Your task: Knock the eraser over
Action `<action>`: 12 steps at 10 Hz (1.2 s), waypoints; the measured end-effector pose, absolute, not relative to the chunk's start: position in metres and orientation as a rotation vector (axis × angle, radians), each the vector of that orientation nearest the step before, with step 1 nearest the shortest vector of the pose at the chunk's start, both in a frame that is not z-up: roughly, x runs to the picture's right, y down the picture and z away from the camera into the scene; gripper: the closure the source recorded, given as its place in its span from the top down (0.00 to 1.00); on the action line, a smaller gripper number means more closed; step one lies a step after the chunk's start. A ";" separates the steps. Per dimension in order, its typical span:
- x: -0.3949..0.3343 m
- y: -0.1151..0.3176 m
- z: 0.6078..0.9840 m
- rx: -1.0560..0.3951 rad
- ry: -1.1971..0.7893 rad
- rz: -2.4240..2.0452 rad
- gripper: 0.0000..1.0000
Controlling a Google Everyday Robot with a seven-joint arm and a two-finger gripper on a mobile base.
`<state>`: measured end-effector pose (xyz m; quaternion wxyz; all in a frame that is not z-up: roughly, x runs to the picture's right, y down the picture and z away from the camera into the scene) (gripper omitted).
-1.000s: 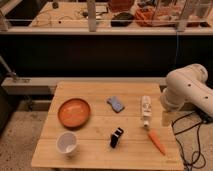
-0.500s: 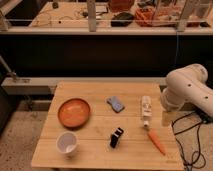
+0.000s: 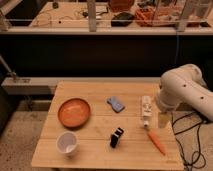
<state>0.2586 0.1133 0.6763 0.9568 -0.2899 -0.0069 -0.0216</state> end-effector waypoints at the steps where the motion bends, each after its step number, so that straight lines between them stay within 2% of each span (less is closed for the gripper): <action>1: 0.255 0.115 0.676 -0.591 -0.021 -0.056 0.80; 12: 0.201 0.132 0.672 -0.620 -0.106 -0.184 0.80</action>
